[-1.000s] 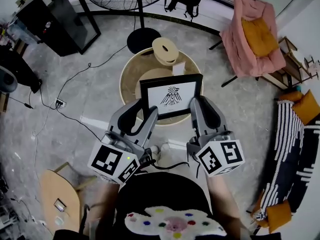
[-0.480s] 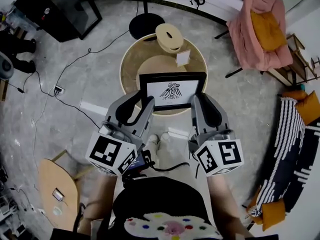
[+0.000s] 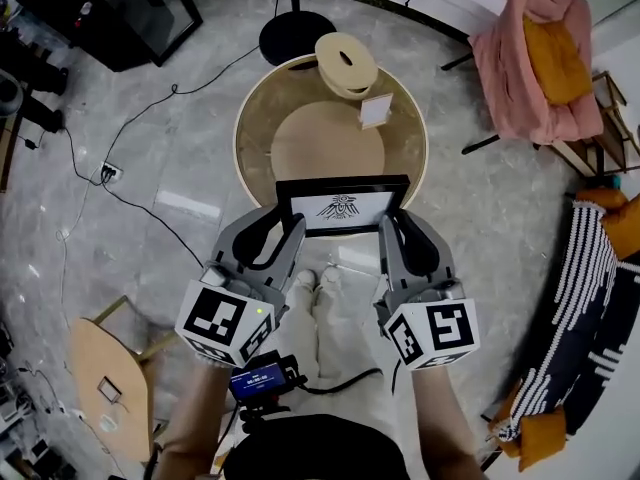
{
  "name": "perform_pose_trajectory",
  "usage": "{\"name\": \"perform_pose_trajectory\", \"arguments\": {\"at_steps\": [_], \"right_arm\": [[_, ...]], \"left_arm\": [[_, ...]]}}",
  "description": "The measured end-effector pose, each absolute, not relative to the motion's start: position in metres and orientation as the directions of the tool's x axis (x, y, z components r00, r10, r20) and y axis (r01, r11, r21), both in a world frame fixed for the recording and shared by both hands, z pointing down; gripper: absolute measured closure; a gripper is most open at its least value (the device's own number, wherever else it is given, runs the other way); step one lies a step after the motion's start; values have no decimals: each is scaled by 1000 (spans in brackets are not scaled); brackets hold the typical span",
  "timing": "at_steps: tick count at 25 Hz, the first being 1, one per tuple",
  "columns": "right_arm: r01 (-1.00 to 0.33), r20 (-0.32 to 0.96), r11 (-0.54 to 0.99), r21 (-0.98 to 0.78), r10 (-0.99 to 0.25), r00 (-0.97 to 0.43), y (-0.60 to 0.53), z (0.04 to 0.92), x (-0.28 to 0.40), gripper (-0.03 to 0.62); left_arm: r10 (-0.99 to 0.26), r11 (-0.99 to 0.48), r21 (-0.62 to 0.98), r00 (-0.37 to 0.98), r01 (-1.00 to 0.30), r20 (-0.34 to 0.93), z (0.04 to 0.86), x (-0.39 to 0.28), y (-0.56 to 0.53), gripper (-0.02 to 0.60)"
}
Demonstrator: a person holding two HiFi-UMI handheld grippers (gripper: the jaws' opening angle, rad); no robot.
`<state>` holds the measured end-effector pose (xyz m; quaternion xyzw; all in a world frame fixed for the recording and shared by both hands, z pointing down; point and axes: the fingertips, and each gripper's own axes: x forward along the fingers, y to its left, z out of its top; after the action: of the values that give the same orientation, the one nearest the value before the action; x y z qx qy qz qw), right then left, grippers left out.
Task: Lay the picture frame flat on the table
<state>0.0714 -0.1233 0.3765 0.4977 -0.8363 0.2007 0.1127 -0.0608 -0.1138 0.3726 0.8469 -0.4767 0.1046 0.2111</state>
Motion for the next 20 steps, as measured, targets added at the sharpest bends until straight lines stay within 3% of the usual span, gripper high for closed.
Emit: {"name": "perform_pose_trajectory", "arguments": {"at_steps": [20], "right_arm": [[-891, 543, 364, -270, -707, -453, -121, 565, 73, 514]], "left_arm": [[-665, -368, 376, 523, -850, 533, 566, -62, -114, 471]]}}
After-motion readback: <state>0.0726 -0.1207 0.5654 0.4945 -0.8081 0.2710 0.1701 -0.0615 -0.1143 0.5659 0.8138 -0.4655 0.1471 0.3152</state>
